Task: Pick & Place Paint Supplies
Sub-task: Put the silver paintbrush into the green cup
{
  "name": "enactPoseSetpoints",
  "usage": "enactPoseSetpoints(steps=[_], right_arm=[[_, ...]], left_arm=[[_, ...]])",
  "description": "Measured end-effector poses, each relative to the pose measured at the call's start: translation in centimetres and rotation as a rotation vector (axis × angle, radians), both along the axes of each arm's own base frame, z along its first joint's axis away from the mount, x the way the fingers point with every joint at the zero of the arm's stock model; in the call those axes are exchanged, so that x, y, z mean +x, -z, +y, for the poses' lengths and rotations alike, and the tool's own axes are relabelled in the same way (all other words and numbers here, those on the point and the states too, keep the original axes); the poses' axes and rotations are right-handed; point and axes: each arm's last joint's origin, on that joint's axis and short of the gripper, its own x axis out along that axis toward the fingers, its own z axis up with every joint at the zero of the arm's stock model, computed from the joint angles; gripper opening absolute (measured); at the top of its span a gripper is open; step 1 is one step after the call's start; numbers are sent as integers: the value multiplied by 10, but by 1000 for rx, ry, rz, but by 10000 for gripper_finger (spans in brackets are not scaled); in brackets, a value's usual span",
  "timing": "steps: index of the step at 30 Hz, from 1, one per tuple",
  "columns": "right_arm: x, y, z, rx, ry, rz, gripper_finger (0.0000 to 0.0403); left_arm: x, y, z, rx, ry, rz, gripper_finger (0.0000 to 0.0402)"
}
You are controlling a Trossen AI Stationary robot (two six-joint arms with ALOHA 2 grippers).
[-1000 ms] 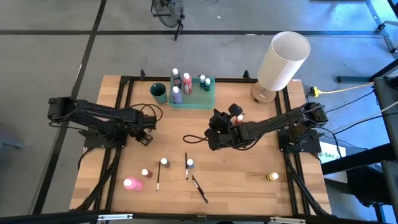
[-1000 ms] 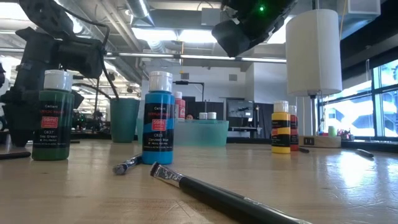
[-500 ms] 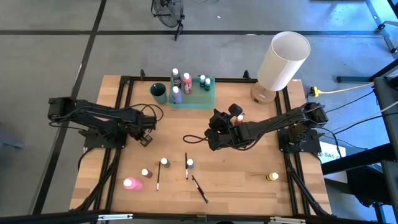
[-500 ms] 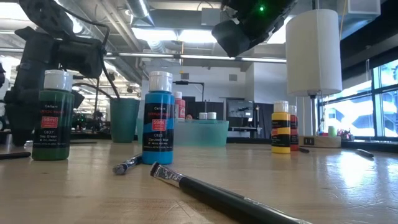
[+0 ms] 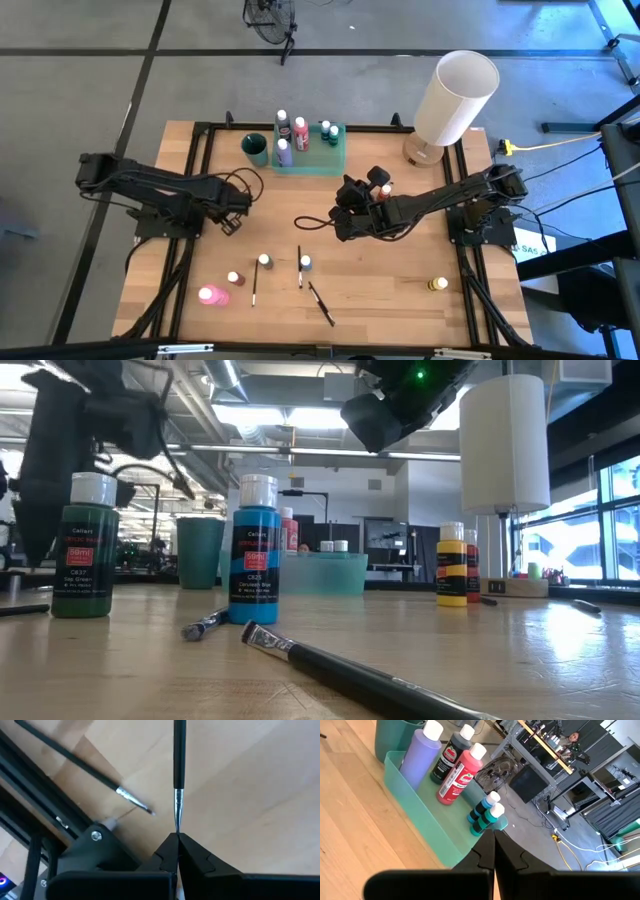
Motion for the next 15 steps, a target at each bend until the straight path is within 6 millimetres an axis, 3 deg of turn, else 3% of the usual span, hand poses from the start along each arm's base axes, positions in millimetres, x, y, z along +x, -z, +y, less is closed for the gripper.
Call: enactPoseSetpoints(steps=[7, 12, 15], right_arm=[[0, 0, 0, 0, 0, 0, 1], [0, 0, 0, 0, 0, 0, 1], [0, 0, 0, 0, 0, -2, 1]], left_arm=[[2, -38, -18, 29, 37, 53, 2], [0, -81, -28, 146, 47, 76, 2], [10, -105, -34, 176, 79, -69, 2]])
